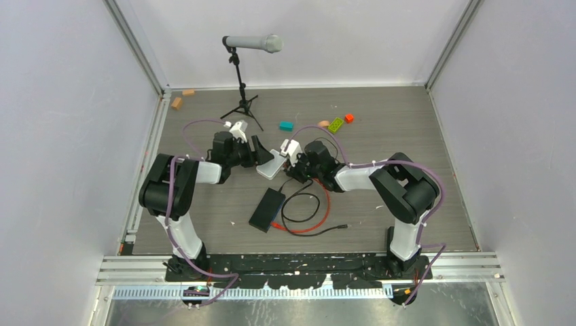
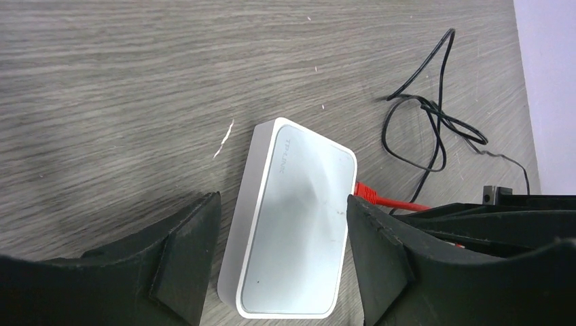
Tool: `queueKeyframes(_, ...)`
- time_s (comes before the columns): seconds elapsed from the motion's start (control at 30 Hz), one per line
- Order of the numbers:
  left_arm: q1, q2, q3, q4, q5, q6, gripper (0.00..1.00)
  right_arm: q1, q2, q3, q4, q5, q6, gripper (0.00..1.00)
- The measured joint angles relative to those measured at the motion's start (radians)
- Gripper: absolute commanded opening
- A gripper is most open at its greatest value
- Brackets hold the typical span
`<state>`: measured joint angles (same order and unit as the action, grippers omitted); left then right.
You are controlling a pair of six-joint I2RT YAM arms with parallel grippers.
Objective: Insert the plug into the switch port
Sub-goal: Insert the connector into the switch port.
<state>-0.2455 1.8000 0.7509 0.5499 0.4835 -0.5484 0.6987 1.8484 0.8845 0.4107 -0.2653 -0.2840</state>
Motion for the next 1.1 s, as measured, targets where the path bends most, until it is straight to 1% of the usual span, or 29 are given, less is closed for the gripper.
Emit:
queueKeyframes(0.1,-0.004,0.018,0.003,0.0,0.02,-0.002,0.67,0.002,0.0,0.0,0.0,0.022,0.006,0.0)
queueKeyframes(0.23,-0.011,0.06,0.054,-0.014,0.063,-0.001,0.61,0.003,0.0,0.0,0.0,0.042,0.016,0.0)
queueKeyframes(0.47,-0.015,0.079,0.08,-0.042,0.079,0.007,0.58,0.014,0.0,0.001,-0.002,0.063,0.03,0.0)
queueKeyframes(1.1,-0.015,0.064,0.085,-0.093,0.067,0.037,0.56,0.04,0.008,0.008,-0.038,0.09,0.032,0.0)
